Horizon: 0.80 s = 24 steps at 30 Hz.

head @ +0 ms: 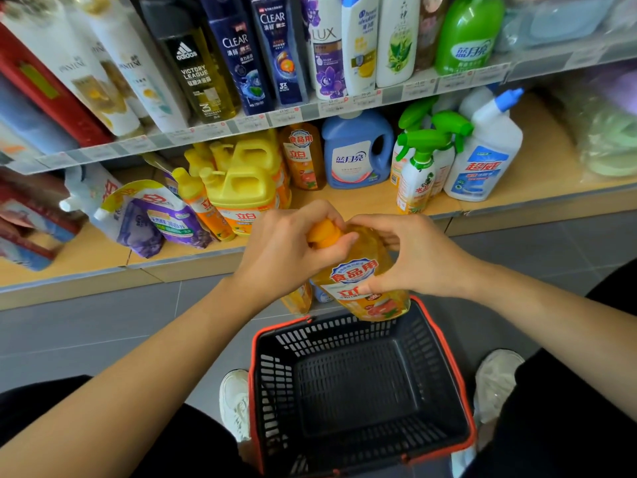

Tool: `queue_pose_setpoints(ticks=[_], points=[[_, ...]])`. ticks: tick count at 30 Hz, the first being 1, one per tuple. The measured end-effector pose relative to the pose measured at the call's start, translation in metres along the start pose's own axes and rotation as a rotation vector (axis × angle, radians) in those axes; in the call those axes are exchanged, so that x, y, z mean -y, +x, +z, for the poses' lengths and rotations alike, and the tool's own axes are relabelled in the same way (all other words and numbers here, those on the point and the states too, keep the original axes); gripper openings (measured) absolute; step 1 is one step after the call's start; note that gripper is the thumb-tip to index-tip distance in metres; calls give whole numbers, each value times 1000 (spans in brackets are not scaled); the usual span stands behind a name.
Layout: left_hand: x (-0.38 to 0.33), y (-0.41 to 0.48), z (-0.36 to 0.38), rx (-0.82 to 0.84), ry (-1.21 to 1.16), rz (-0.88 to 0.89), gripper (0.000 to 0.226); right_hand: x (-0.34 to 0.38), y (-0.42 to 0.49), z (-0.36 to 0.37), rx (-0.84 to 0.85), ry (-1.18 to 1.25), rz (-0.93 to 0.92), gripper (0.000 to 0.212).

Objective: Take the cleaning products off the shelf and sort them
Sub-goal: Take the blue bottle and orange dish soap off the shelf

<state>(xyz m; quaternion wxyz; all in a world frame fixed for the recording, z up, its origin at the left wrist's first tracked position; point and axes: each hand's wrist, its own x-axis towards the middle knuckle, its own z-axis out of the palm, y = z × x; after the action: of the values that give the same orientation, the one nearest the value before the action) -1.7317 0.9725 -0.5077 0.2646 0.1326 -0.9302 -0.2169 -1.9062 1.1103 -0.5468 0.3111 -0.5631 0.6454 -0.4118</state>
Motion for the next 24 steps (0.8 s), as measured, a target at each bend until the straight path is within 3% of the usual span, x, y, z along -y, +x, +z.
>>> queue_pose_setpoints(ticks=[9,13,19,24], points=[[-5,1,-13,-24,-138,209,28,9,0,-12,147,163,-24,85],[-9,0,-12,-35,-146,83,29,5,-1,-8,188,194,11,85],[-14,-2,-8,-101,-68,-143,18,6,-1,5,62,128,-32,82],[-11,-3,-7,-110,38,-129,26,7,0,9,19,114,-51,78]])
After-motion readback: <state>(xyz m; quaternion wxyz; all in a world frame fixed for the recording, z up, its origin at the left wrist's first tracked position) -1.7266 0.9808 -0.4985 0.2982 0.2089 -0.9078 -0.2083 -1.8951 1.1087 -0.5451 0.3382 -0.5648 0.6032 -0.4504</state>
